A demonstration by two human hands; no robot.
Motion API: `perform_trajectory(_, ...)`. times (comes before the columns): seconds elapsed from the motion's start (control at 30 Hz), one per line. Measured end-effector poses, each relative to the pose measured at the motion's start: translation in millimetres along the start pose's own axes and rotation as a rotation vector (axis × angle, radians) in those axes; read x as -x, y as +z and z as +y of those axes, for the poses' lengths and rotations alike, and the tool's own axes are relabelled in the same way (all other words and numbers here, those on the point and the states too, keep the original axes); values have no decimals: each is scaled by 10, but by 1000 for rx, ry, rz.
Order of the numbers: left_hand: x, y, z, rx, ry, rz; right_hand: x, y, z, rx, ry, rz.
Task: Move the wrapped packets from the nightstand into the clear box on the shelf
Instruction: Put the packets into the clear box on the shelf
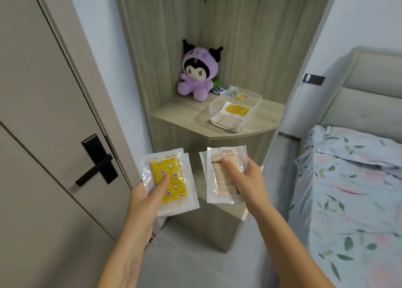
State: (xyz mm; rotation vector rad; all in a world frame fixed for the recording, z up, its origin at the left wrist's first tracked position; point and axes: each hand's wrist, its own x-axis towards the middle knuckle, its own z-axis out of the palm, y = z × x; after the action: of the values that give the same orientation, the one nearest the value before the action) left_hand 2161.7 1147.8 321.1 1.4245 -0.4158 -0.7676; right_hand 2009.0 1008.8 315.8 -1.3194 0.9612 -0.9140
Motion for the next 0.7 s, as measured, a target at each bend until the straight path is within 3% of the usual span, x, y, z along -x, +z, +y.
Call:
perform_trajectory(0.27,-1023,1013,28,16,-29,-36,-1369,-563,-43,55,-27,113)
perform_trajectory(0.53,-1828,1961,292,114,15,91,-2859,-889,-584,90,-174,-35)
perform_trajectory(0.7,-2066,2081,337,139,30,188,-3556,-810,-826,400,-223,-206)
